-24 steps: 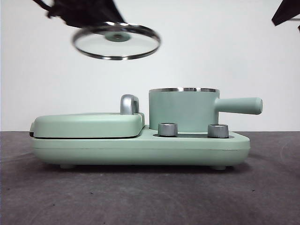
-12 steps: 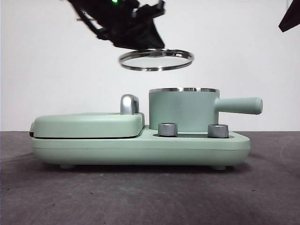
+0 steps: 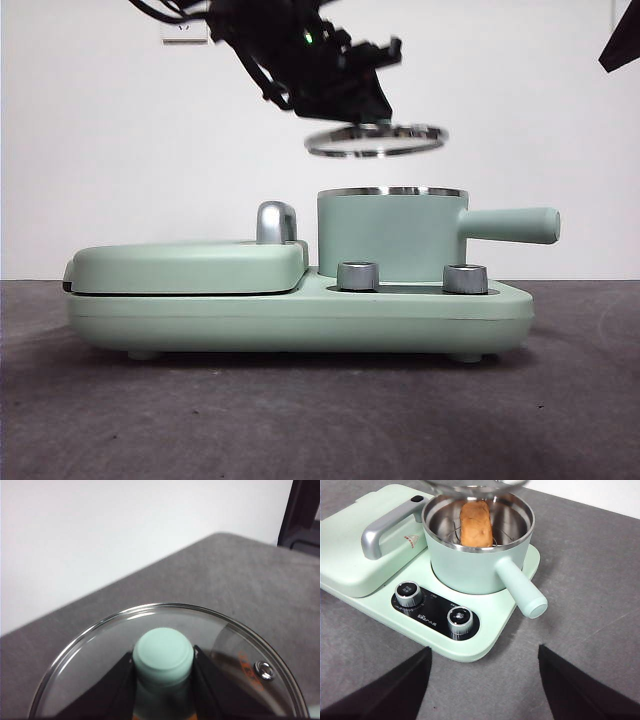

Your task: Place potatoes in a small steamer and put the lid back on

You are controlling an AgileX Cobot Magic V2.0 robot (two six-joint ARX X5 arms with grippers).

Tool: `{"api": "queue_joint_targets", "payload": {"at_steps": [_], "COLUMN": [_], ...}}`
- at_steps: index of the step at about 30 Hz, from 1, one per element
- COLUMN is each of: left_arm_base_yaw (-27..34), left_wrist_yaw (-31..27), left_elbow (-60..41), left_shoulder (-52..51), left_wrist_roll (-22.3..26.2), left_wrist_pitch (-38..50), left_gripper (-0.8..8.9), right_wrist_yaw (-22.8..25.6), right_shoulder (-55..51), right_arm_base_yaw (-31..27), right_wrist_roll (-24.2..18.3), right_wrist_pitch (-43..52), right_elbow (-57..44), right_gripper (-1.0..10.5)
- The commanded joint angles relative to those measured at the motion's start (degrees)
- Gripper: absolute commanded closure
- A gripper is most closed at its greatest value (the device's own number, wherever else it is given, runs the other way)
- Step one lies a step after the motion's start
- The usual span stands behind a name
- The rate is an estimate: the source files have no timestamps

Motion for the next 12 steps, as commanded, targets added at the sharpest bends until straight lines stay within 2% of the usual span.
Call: {"api": "queue_joint_targets", "payload": {"at_steps": [1, 12], "left_arm_base_yaw": [-0.98, -2.16], "left_wrist_yaw": [0.2, 0.2], "left_elbow": [2.08, 2.08], "left_shoulder": [1.97, 4.0], "left_wrist_roll": [1.55, 1.53], "left_wrist_pitch": [2.1, 0.83], "left_gripper": [8.0, 8.01], "right_wrist_yaw": [0.44, 1.9], "right_shoulder": [0.2, 0.2], "right_arm_base_yaw": [0.33, 0.28], "right_wrist_roll": [-0.68, -0.68], "right_wrist_pitch": [0.42, 0.33], "right_elbow": [0.39, 0.39], "right_gripper": [6.2, 6.2]}}
